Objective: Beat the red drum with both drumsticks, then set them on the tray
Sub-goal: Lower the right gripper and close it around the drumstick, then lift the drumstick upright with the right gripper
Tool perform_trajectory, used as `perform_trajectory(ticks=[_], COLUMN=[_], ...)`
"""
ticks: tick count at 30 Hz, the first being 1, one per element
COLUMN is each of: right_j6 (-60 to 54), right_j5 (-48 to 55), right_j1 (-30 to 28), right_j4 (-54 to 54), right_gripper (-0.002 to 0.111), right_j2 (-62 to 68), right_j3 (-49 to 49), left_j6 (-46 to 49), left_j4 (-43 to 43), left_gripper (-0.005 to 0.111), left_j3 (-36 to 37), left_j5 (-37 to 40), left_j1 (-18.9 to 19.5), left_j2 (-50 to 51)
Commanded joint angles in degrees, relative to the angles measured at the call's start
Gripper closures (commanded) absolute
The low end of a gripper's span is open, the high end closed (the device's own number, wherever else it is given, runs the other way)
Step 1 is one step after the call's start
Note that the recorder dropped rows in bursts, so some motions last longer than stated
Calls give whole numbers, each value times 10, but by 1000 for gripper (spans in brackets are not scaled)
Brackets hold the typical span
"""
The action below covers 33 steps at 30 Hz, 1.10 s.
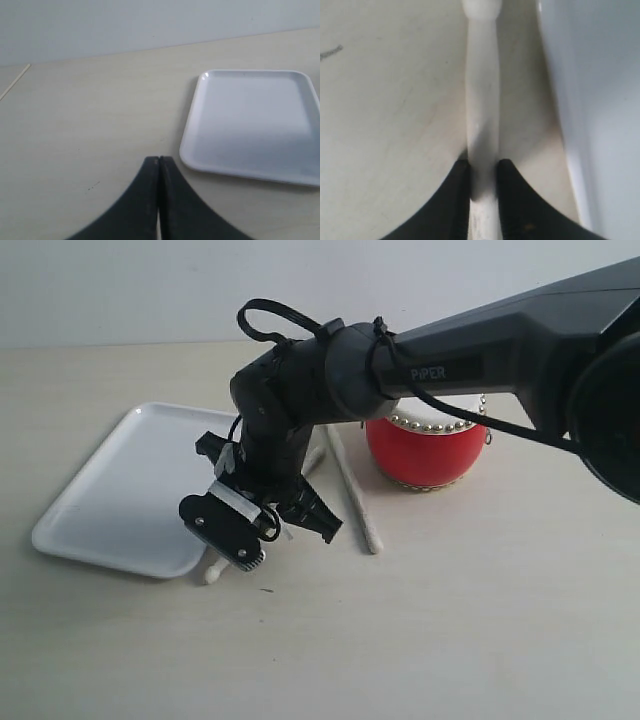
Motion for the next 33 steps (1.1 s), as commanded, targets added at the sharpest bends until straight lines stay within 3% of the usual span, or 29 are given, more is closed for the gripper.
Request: perform_trajectory(ticks=[1, 22, 33], right_j6=[20, 26, 287], right_j5=[-1, -1, 64], right_j1=[1, 1, 1], right_j4=[4, -23, -13], right_gripper=[105, 108, 108], right_j2=[1, -107, -209], right_j3=[-2, -2, -2], left_j6=[1, 1, 1], left_j4=[1, 1, 1], left_gripper=[107, 107, 107], left_j3=[0, 0, 0], left_j5=[-2, -2, -2], left_j1=[0, 0, 0], left_j2=[-4, -4, -4])
